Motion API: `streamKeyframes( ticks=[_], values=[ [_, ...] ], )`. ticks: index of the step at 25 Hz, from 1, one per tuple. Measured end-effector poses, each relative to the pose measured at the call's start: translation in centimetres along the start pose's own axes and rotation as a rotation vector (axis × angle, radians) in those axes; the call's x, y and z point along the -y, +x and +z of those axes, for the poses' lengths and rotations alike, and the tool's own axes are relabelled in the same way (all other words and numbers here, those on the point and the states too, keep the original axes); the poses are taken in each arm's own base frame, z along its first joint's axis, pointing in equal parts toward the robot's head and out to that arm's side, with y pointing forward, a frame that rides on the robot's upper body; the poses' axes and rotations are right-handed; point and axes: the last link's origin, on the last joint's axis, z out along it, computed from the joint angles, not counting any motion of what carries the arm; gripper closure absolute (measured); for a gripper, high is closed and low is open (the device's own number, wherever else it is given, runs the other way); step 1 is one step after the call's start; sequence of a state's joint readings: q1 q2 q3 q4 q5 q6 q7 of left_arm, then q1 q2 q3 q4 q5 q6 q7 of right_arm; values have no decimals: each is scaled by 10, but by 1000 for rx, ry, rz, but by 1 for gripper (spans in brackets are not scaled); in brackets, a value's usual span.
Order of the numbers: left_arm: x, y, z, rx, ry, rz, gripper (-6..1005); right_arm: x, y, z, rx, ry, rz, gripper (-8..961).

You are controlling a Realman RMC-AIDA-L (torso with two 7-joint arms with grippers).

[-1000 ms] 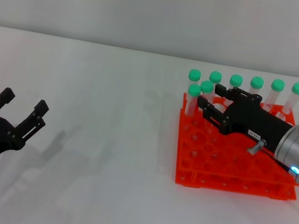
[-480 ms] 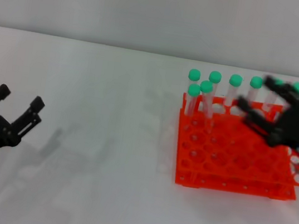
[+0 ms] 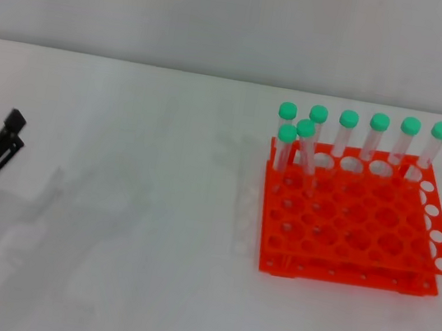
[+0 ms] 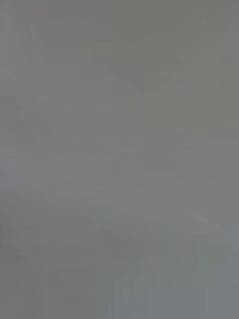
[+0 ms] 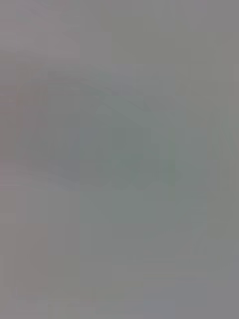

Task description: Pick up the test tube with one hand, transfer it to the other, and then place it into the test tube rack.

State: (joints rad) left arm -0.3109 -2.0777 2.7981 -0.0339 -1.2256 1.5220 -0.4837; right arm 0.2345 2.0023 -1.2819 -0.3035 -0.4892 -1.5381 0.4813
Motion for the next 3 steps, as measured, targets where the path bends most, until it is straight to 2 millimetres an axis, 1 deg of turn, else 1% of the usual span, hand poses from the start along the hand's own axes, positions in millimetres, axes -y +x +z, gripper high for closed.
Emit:
streamKeyframes(
  ticks=[3],
  values=[
    [4, 4, 5, -27, 28, -5, 145, 13, 0, -14, -4, 91, -13, 238]
  ],
)
